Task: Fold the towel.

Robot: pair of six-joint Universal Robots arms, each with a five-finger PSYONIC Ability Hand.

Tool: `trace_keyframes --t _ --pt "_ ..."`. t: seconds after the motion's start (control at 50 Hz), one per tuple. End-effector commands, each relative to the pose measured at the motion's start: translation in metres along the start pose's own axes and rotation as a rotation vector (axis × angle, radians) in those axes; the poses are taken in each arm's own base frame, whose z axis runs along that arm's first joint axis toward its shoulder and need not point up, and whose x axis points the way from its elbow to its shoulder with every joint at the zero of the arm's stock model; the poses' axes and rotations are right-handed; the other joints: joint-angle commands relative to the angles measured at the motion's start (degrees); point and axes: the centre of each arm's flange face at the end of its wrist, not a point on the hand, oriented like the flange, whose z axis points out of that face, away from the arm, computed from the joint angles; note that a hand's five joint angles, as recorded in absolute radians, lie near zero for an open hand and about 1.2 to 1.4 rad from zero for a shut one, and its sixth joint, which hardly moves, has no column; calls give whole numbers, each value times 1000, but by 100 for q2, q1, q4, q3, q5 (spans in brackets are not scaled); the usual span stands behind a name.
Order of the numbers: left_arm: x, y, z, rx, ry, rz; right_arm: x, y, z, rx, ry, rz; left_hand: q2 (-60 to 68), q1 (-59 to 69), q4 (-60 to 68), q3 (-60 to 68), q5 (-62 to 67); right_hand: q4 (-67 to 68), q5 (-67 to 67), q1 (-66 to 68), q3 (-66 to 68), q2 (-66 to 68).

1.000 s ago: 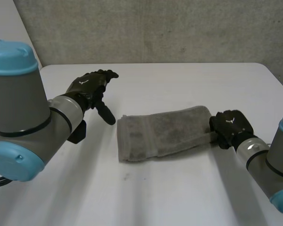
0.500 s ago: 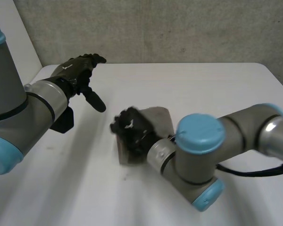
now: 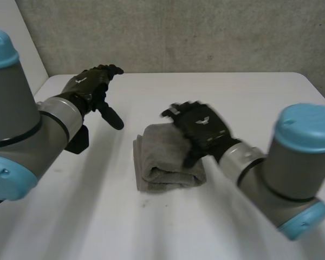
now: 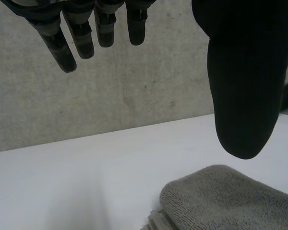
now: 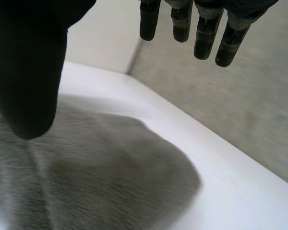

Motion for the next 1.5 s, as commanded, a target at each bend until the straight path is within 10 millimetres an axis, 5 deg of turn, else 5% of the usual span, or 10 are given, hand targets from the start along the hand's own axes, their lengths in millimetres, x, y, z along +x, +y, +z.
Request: trace_keyframes --t 0.02,0.12,0.3,0.46,0.74,0.86,1.02,1.16,1.32,1.5 --pt "24 35 14 -29 73 20 57 -3 -13 -33 162 239 136 124 123 121 -58 -68 -251 -113 -18 -23" --pt "43 66 25 -59 124 44 66 -3 -10 -64 172 294 186 175 173 171 -8 -68 -251 -113 -18 -23" --pt "42 107 45 -142 113 71 71 23 20 -182 154 335 253 242 240 238 60 -68 -251 -113 -18 -23" --pt "25 121 44 -177 9 164 44 45 45 -271 70 336 237 225 224 222 43 -68 -251 -113 -18 -23" --pt "14 134 30 -232 -30 204 36 64 56 -307 45 243 170 158 156 154 -24 -68 -251 -113 -18 -23" --pt "18 111 24 -177 -22 189 36 55 53 -292 42 226 136 124 123 121 -58 -68 -251 -113 -18 -23" --pt "29 33 6 36 2 160 52 -21 31 -71 113 160 102 91 89 87 -92 -68 -251 -113 -18 -23" --pt "19 -37 -26 218 -28 124 68 -98 -16 192 330 83 102 91 89 87 -92 -68 -251 -113 -18 -23" --pt "16 -61 -56 243 -38 114 68 -119 -51 225 392 18 52 40 39 37 -142 -68 -251 -113 -18 -23" --pt "10 -62 -56 236 -50 115 73 -120 -56 200 414 -19 52 40 38 37 -142 -68 -251 -113 -18 -23"
